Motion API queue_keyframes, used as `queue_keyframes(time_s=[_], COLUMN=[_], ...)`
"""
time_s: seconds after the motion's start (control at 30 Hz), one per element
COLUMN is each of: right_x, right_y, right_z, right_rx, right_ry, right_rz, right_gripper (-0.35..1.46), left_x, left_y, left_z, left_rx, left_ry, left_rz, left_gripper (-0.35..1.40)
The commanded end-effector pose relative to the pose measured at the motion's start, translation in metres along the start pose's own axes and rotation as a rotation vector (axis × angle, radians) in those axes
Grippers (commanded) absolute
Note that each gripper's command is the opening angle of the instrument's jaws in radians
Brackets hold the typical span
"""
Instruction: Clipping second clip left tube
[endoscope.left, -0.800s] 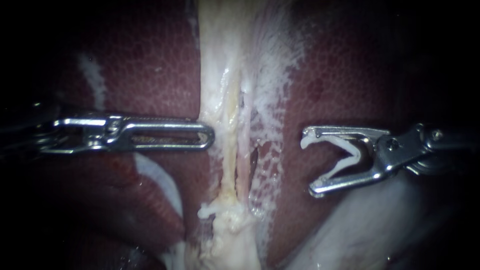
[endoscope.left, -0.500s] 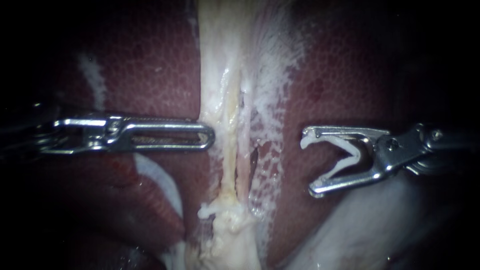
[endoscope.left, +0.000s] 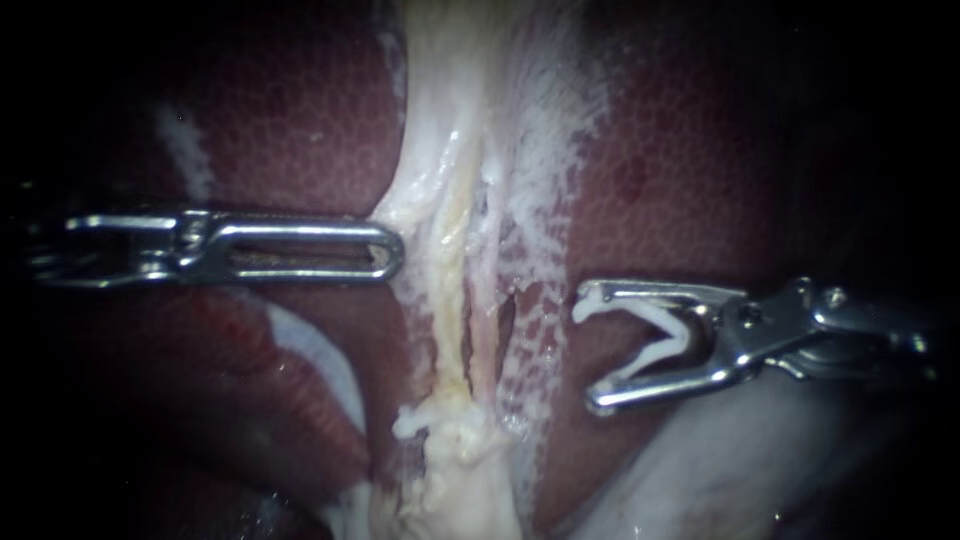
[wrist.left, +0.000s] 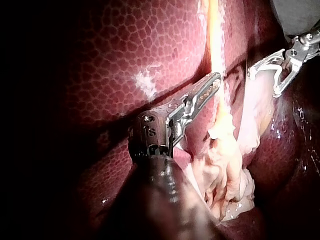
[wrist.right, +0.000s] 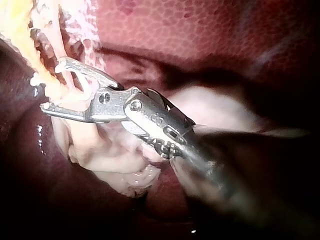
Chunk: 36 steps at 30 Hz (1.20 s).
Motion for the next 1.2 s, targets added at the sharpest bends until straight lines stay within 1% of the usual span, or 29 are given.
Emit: queue_keyframes(time_s=[0.03,0.13,0.23,0.4,0.5,0.67,0.8,1.03,1.2], right_x=[-0.0003,-0.0011,-0.0018,-0.0031,-0.0035,-0.0038,-0.0042,-0.0047,-0.0049], right_y=[0.0,0.0001,0.0002,0.0008,0.0013,0.0023,0.0028,0.003,0.0026], right_z=[0.0006,0.0023,0.0038,0.0057,0.0064,0.007,0.0079,0.0097,0.0105], right_rx=[0.005,0.017,0.024,0.033,0.032,0.029,0.032,0.042,0.068], right_ry=[-0.005,-0.017,-0.042,-0.047,-0.054,-0.065,-0.069,-0.072,-0.076], right_rz=[0.009,0.021,0.032,0.044,0.042,0.042,0.038,0.03,0.045], right_gripper=[0.6,0.6,0.59,0.59,0.59,0.59,0.59,0.59,0.58], left_x=[-0.0001,-0.0001,-0.0001,0.0,0.0,0.0,0.0001,0.0003,0.0003], left_y=[-0.0003,-0.0009,-0.0013,-0.0016,-0.0018,-0.0022,-0.0023,-0.0023,-0.0023], left_z=[-0.0001,-0.0003,-0.0004,-0.0005,-0.0006,-0.0006,-0.0006,-0.0005,-0.0005], left_rx=[0.001,0.001,0.0,-0.001,-0.001,-0.001,-0.001,-0.002,-0.002], left_ry=[-0.002,-0.005,-0.006,-0.006,-0.007,-0.007,-0.007,-0.007,-0.007], left_rz=[0.005,0.004,0.004,0.004,0.004,0.005,0.005,0.006,0.006], left_gripper=[-0.35,-0.35,-0.35,-0.35,-0.35,-0.35,-0.35,-0.35,-0.35])
